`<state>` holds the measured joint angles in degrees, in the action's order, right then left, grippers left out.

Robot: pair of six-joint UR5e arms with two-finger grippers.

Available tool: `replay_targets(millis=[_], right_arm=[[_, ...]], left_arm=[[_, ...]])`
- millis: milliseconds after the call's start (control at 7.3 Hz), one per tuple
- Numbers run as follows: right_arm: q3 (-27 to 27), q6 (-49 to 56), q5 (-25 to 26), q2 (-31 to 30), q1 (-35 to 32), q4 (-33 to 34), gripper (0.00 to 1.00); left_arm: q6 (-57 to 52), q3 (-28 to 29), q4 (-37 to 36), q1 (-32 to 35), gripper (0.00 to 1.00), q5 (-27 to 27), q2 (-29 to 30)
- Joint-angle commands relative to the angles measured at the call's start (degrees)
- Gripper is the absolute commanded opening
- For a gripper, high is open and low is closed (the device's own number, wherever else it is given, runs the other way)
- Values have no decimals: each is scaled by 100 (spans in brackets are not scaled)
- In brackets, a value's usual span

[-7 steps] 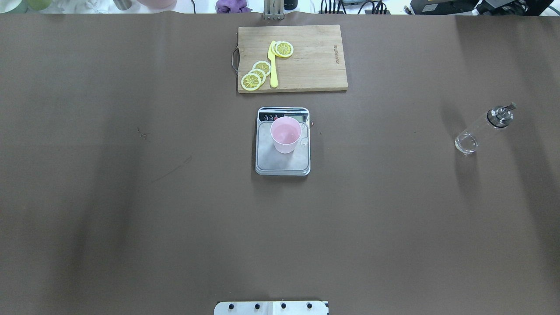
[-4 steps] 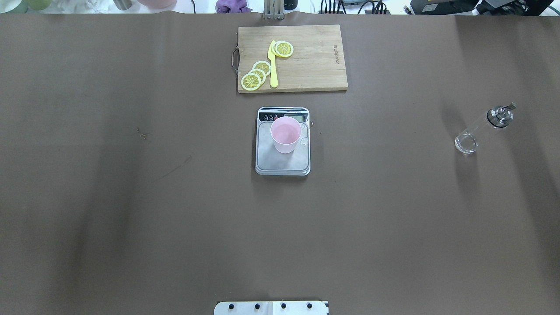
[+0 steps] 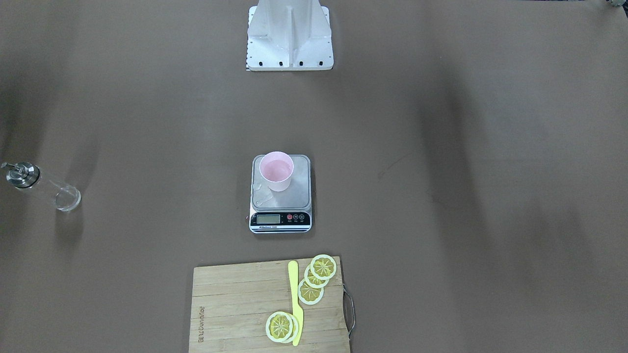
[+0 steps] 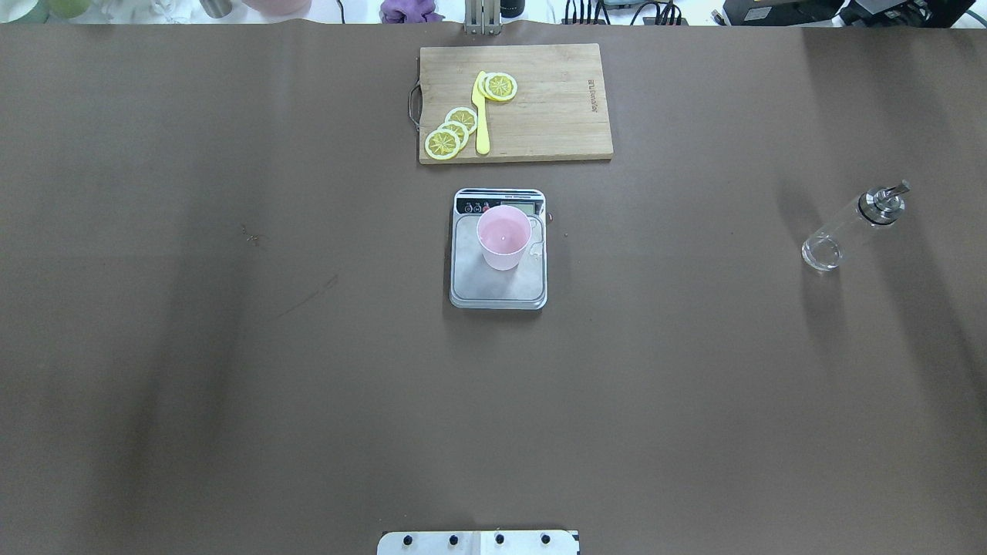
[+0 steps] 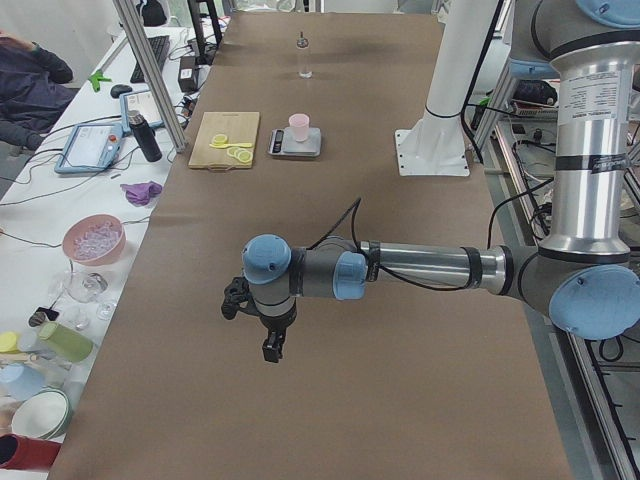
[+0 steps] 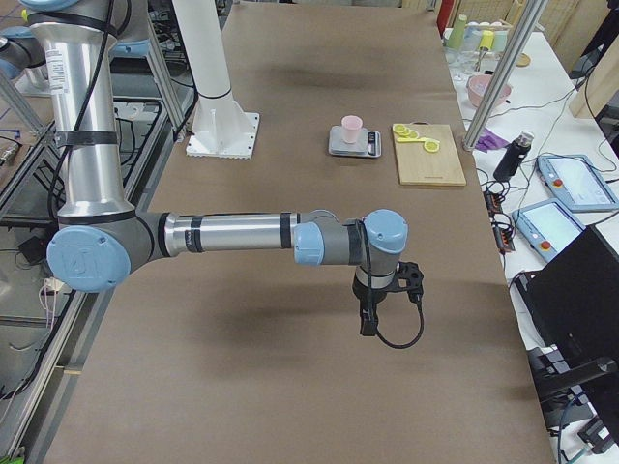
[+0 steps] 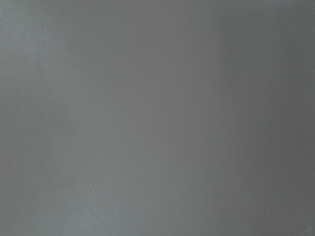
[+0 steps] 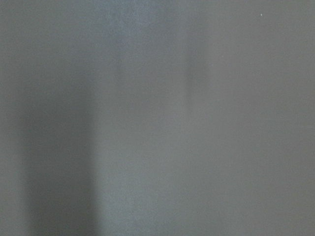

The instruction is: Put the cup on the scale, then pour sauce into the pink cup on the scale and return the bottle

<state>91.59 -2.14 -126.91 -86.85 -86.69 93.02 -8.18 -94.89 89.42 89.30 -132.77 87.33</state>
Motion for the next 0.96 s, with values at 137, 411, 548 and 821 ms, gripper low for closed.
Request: replay_targets(millis=[137,411,548,821], right_arm=[[69,-6,0,1,3,58,100],[70,-15,-27,1,12,58,100],[70,-15,-35,1,12,50,100],[87,-6,-35,-34,12,50,100]], left_arm=[[0,-3,6,-9,98,-21,4],[0,32,6,-9,98,-21,-5],[0,32,6,-9,98,-21,-5],[0,32,6,-9,98,-21,4]])
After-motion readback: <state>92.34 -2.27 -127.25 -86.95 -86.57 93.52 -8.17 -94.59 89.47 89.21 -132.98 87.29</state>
